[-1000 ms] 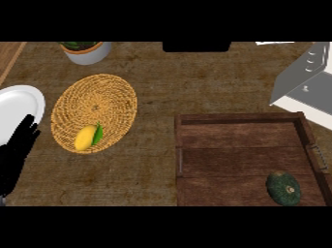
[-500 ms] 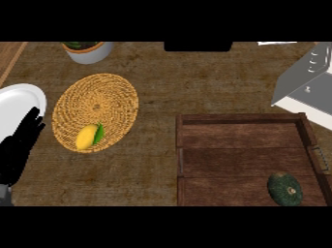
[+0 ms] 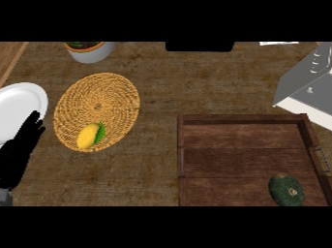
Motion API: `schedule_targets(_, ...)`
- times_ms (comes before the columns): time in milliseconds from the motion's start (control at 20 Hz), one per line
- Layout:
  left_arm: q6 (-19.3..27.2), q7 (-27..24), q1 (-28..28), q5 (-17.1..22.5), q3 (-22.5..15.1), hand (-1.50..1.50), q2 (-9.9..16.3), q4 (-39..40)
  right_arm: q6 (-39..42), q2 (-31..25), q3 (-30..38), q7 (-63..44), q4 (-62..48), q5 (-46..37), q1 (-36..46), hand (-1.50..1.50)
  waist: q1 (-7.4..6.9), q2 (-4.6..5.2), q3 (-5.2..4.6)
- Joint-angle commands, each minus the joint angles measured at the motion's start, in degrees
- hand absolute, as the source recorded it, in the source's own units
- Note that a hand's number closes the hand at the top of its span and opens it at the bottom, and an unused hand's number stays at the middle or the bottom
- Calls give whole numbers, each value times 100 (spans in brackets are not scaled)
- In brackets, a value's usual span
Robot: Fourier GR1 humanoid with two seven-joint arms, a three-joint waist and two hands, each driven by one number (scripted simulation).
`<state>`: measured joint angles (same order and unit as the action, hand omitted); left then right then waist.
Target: Pick the sweet potato from the tray and place it in the tiered shelf
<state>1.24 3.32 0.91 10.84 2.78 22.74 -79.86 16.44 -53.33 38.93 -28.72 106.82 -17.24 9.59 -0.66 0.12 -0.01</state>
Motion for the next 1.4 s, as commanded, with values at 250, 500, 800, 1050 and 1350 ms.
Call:
schedule_targets(250,1,253,13,-203,-6,0,-204,-245,-865,206,-903,595,-1652,-709,983,150,-30,3,1)
schedule_targets(500,-182,-166,-290,-296,236,0,-136,498,-893,-70,-791,1479,-3175,-777,1244,150,10,16,0)
schedule_targets(800,-110,301,154,-316,196,0,-181,-463,-1462,31,-1059,1497,-4143,-1222,1690,-150,-28,0,3)
schedule_targets(1050,-101,221,244,-423,112,0,-495,-429,-1593,8,-1269,1952,-4542,-1342,2071,-150,-10,-5,2)
schedule_targets(1350,-124,587,-131,-434,241,0,-357,-386,-1433,53,-743,2435,-5006,-593,2325,-150,7,-5,6)
